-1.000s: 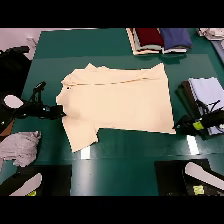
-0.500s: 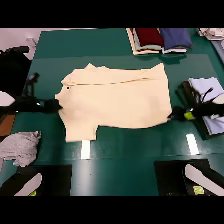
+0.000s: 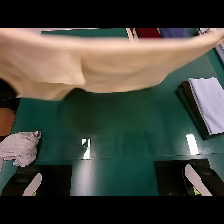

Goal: Fold the shirts.

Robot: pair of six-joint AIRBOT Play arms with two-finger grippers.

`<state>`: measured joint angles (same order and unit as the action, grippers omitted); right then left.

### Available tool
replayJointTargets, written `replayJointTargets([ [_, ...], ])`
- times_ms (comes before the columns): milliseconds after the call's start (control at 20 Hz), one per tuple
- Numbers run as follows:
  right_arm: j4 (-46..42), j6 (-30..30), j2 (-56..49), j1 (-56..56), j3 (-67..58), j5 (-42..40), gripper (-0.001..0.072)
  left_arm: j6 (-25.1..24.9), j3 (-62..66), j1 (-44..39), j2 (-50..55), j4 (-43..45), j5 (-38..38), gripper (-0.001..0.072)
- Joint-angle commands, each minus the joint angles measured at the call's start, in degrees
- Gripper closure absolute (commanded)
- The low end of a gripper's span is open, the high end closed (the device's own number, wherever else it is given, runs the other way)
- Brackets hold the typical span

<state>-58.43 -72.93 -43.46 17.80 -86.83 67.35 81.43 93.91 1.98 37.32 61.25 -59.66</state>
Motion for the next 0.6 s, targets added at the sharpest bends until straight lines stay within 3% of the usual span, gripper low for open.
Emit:
replayJointTargets([
  [0, -0.09, -0.28, 3.04, 4.79, -12.04, 2.49, 0.0693, 1.27, 16.22, 0.02, -0.96, 0.55, 0.09, 0.0685],
  [200, 0.02, -2.6, -0.87, 9.88, -21.51, 9.9, 0.0693, 4.31, 20.85, 0.02, -0.66, 7.23, -0.59, 0.0685],
  [350, 0.35, -4.48, -7.13, 9.35, -25.64, 16.48, 0.0694, 6.27, 18.64, 0.02, 3.69, 9.88, -8.96, 0.0684],
  [550, -2.21, -4.61, -14.99, 2.99, -19.43, 18.56, 0.0694, 6.6, 7.96, 0.02, 14.51, 6.51, -14.93, 0.0683],
])
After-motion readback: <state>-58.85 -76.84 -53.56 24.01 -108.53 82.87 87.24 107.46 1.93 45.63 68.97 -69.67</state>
